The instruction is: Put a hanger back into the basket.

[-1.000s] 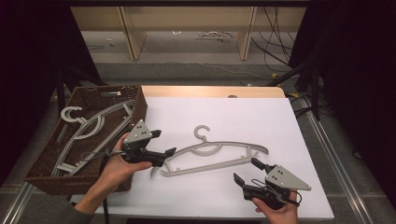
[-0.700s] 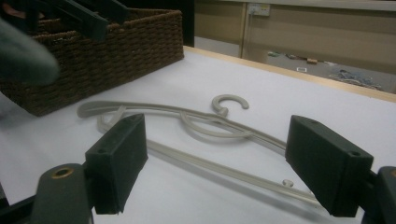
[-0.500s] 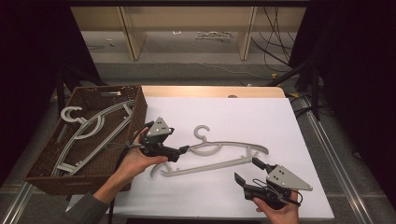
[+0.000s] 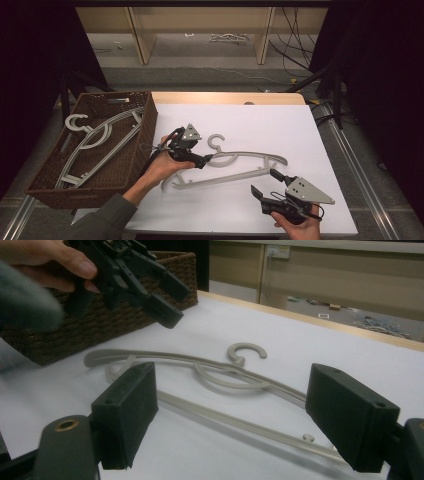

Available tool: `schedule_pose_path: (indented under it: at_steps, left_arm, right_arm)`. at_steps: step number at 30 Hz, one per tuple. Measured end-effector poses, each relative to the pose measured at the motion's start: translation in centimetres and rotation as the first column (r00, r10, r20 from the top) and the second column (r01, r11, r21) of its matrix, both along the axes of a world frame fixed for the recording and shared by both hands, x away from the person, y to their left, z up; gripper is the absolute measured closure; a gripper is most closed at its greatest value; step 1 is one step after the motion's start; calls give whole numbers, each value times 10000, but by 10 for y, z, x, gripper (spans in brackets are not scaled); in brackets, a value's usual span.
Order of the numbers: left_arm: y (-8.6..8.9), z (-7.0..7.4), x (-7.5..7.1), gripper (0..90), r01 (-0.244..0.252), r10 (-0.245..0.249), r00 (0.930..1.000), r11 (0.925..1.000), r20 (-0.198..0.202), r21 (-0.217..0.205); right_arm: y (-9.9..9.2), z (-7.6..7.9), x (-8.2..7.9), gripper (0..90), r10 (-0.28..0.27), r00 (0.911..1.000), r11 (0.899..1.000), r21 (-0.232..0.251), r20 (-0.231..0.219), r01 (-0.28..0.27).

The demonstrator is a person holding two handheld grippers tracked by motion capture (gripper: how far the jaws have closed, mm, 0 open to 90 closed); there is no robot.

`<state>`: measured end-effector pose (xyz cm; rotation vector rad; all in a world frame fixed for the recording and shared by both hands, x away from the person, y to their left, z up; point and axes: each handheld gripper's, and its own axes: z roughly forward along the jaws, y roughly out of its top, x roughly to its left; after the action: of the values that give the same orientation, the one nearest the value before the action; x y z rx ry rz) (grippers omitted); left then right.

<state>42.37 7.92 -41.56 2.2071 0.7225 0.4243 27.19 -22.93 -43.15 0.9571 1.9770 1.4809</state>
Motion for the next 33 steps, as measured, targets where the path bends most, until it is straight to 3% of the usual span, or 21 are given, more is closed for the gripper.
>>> schedule_pose_path:
  at_steps: [8,10,12,20,22,27,29,33]
  left_arm:
    - [-18,-16,18,222,262,-239,9993,9960,-278,852]
    - [-22,-21,22,288,525,-484,9981,9920,-384,1147]
    - [-25,-26,27,281,649,-575,9966,9892,-590,1313]
    - [-32,-32,38,319,663,-549,9958,9845,-737,1623]
    - [-34,-34,41,332,583,-454,9951,9871,-884,1492]
    - [-35,-39,47,407,793,-562,9885,9831,-1406,1647]
    - [-35,-40,50,416,1023,-729,9824,9803,-1721,1687]
    - [-34,-46,54,469,1097,-756,9780,9791,-1943,1715]
  right_arm:
    - [1,0,0,218,10,10000,10000,2,9,-10]
    - [1,0,0,218,4,10000,10000,2,15,-4]
    - [1,0,0,218,-6,10000,10000,-33,23,6]
    - [1,0,1,218,1,10000,10000,4,99,-1]
    - [1,0,1,219,39,10000,10000,-29,77,-39]
    - [1,1,1,219,56,10000,10000,-49,36,-56]
    - [1,1,1,219,39,10000,10000,-47,8,-39]
    - [1,1,1,219,54,10000,10000,-49,13,-54]
